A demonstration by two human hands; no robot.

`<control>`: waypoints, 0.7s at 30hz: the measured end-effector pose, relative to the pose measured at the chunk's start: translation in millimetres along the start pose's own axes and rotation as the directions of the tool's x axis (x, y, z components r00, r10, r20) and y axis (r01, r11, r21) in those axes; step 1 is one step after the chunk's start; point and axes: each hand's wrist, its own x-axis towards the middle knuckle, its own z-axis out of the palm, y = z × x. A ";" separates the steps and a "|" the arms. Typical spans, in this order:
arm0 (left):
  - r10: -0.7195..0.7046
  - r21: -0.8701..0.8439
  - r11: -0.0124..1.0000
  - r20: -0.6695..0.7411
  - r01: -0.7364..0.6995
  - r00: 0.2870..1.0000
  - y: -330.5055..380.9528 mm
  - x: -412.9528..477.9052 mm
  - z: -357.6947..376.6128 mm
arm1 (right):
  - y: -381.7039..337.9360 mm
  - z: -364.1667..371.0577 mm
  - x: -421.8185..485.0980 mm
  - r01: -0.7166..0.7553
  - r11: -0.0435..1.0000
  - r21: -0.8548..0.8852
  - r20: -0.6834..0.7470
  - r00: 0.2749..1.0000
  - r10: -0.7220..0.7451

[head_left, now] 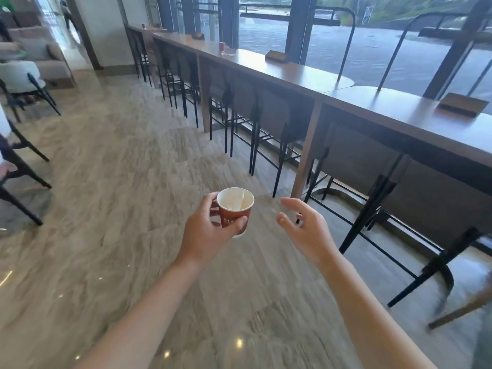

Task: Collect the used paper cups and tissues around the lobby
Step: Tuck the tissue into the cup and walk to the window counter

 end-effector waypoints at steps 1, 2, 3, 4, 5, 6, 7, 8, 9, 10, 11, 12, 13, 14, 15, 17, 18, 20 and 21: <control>-0.007 0.016 1.000 -0.007 0.008 1.000 -0.9 16.5 4.5 | 3.6 3.1 19.7 0.003 1.000 0.013 0.005 1.000 -0.003; -0.011 0.036 0.999 -0.012 0.011 1.000 1.3 33.7 8.7 | 5.8 5.3 39.2 0.007 1.000 0.022 0.011 1.000 -0.008; -0.006 0.053 0.999 -0.021 0.008 1.000 5.2 51.9 12.7 | 6.3 6.0 58.8 0.013 1.000 0.027 0.020 1.000 -0.014; 0.005 0.061 0.998 -0.033 -0.003 0.999 9.9 70.6 16.4 | 4.8 5.3 79.1 0.024 0.999 0.030 0.028 0.999 -0.025; 0.018 0.062 0.998 -0.045 -0.015 0.999 13.8 89.1 19.3 | 3.2 3.4 100.4 0.035 0.999 0.030 0.033 0.999 -0.036; 0.030 0.061 0.998 -0.056 -0.027 0.998 17.3 106.8 22.0 | 0.8 0.8 121.4 0.043 0.999 0.034 0.035 0.998 -0.044; 0.040 0.063 0.997 -0.069 -0.036 0.997 19.1 123.5 23.3 | -2.4 -1.9 141.3 0.045 0.998 0.039 0.035 0.998 -0.047; 0.046 0.069 0.997 -0.083 -0.041 0.995 18.7 139.3 23.6 | -5.4 -3.4 159.9 0.046 0.998 0.042 0.037 0.998 -0.047; 0.050 0.078 0.996 -0.096 -0.042 0.994 17.0 154.5 23.2 | -8.5 -3.1 177.3 0.053 0.998 0.045 0.039 0.998 -0.055; 0.053 0.092 0.995 -0.105 -0.043 0.993 14.0 170.5 22.1 | -10.5 -0.9 195.6 0.064 0.997 0.045 0.045 0.997 -0.066; 0.055 0.107 0.993 -0.112 -0.043 0.992 10.4 187.6 21.3 | -11.6 2.5 214.3 0.076 0.996 0.041 0.053 0.996 -0.078; 0.055 0.114 0.993 -0.121 -0.041 0.991 6.4 205.9 20.9 | -11.8 7.5 234.1 0.085 0.996 0.034 0.063 0.994 -0.087; 0.050 0.113 0.993 -0.131 -0.035 0.990 1.9 225.8 21.1 | -11.0 13.4 254.7 0.087 0.996 0.023 0.074 0.993 -0.089; 0.042 0.104 0.994 -0.140 -0.027 0.989 -3.7 246.3 21.3 | -10.0 19.9 275.4 0.082 0.997 0.012 0.083 0.993 -0.083; 0.036 0.095 0.995 -0.148 -0.022 0.988 -10.4 268.5 21.6 | -8.7 27.1 296.9 0.077 0.997 0.002 0.088 0.993 -0.077; 0.039 0.083 0.996 -0.150 -0.027 0.988 -24.4 313.9 22.3 | -5.8 42.2 339.3 0.078 0.997 -0.011 0.087 0.993 -0.077; 0.045 0.078 0.996 -0.147 -0.034 0.988 -31.6 336.6 22.2 | -4.4 50.0 359.7 0.082 0.997 -0.017 0.085 0.993 -0.080; 0.060 0.065 0.997 -0.145 -0.051 0.988 -44.7 384.3 20.8 | -5.6 64.2 401.3 0.093 0.995 -0.038 0.080 0.993 -0.089; 0.063 0.061 0.997 -0.137 -0.055 0.989 -48.7 409.0 20.5 | -7.5 70.2 422.1 0.089 0.995 -0.053 0.074 0.994 -0.085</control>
